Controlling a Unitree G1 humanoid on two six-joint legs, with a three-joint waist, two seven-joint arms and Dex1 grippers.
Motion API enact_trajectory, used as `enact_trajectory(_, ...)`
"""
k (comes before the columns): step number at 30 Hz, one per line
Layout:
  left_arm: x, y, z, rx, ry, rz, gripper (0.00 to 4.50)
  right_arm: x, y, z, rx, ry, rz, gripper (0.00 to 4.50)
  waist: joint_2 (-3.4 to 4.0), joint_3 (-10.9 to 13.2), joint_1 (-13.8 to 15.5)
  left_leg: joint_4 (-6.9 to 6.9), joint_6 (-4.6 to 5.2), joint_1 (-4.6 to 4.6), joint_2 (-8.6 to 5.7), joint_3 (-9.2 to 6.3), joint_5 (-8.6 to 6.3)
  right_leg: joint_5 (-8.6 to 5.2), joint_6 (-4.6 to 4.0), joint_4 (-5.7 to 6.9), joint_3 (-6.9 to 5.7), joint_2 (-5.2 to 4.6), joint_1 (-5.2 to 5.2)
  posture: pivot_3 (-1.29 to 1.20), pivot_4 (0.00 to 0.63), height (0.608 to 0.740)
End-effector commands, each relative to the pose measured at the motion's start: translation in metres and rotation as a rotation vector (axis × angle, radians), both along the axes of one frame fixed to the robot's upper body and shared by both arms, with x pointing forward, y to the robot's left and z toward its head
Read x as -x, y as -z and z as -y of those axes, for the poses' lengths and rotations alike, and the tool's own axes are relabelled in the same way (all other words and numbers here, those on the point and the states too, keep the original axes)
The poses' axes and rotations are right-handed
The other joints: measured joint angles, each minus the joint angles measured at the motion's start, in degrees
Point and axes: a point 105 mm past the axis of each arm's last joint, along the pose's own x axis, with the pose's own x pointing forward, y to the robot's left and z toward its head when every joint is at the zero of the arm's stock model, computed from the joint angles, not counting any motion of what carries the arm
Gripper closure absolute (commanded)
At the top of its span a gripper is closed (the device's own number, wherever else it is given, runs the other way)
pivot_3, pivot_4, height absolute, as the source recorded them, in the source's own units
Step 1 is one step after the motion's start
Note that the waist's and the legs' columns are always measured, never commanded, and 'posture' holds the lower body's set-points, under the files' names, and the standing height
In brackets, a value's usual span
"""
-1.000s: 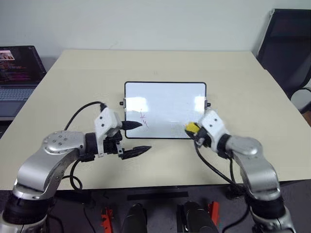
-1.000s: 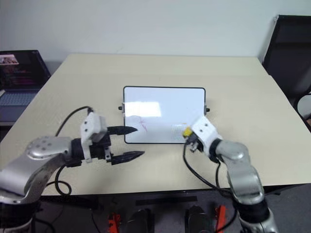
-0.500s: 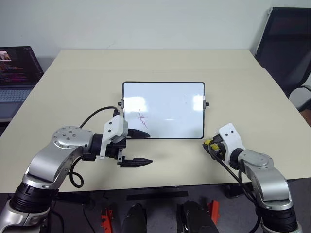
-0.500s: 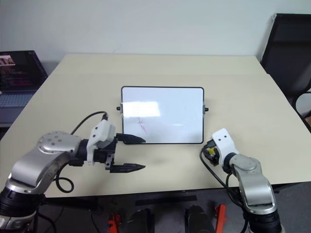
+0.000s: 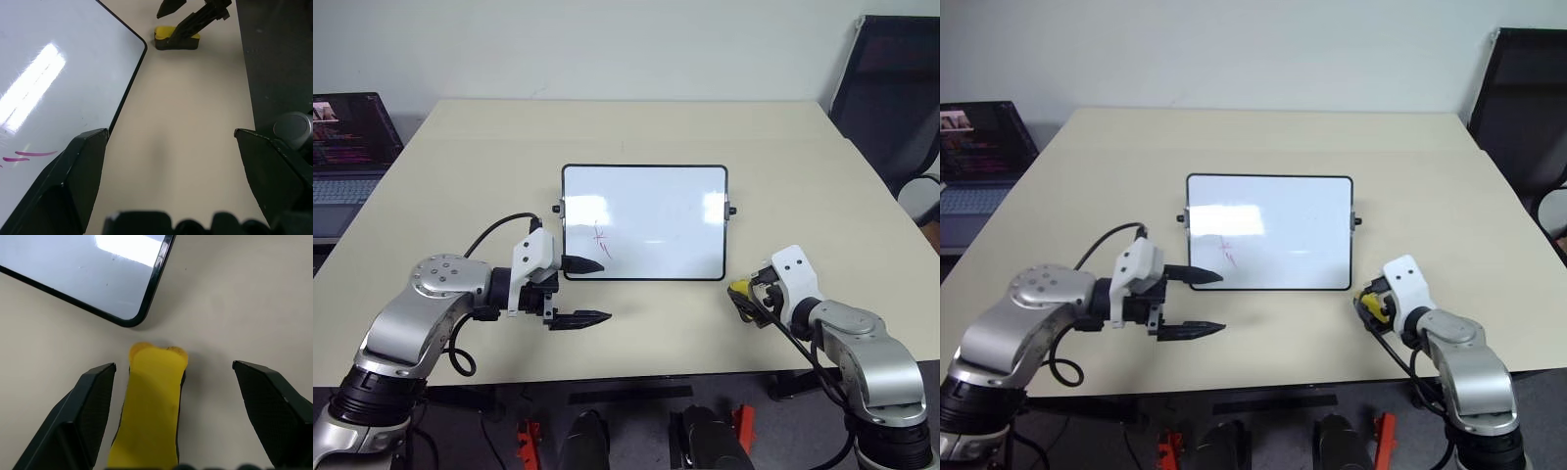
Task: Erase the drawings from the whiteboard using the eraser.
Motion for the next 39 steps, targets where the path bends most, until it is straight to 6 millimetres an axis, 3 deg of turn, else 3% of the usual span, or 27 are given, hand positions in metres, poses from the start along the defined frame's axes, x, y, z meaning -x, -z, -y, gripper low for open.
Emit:
enact_trajectory(1,0.000,-0.009,-0.003,-0.004,-0.003,0.047,0.00,0.002,-0.010,-0.002,-0.009,0.002,0.034,0.33,0.00,0.00,0.00,0.00,0.00,0.00,0.00,0.00,0.00,0.00,0.00,0.00,0.00,0.00,0.00,0.00,0.150,0.740)
enact_trajectory(7,0.000,-0.010,-0.003,-0.006,-0.012,0.052,0.00,0.000,-0.005,0.003,-0.009,0.032,0.017,0.33,0.00,0.00,0.02,0.00,0.00,0.00,0.00,0.00,0.00,0.00,0.00,0.00,0.00,0.00,0.00,0.00,0.150,0.740)
enact_trajectory(17,-0.003,-0.014,-0.010,-0.012,-0.060,0.058,0.00,0.004,-0.002,-0.004,-0.012,-0.013,-0.005,3.59,0.00,0.00,0.03,0.00,0.00,0.00,0.00,0.00,0.00,0.00,0.00,0.00,0.00,0.00,0.00,0.00,0.150,0.740)
enact_trajectory(21,-0.004,-0.018,-0.017,0.020,-0.139,0.050,0.00,0.005,-0.009,-0.012,-0.023,-0.064,0.031,3.64,0.00,0.00,-0.03,0.00,0.00,0.00,0.00,0.00,0.00,0.00,0.00,0.00,0.00,0.00,0.01,0.00,0.150,0.740)
enact_trajectory(29,0.002,-0.017,-0.050,-0.006,-0.321,0.014,0.00,0.021,-0.066,-0.080,-0.072,-0.500,0.279,3.64,-0.01,0.01,-0.34,0.01,0.00,0.01,0.01,-0.01,0.00,0.00,0.01,0.01,0.00,0.00,-0.01,0.00,0.150,0.740)
enact_trajectory(32,0.002,-0.017,-0.056,-0.004,-0.363,0.011,0.00,0.004,-0.090,-0.116,-0.019,-0.641,0.411,3.64,-0.02,0.03,-0.75,0.04,0.01,0.05,0.01,0.00,0.00,0.00,0.00,0.05,0.00,0.00,0.00,0.00,0.150,0.740)
enact_trajectory(39,0.006,-0.013,-0.051,-0.018,-0.364,0.004,0.00,-0.054,-0.109,-0.168,0.226,-0.717,0.593,3.64,-0.13,0.06,-1.23,0.02,0.01,0.02,0.01,0.02,0.00,0.02,-0.01,0.06,-0.02,-0.01,-0.02,0.00,0.150,0.740)
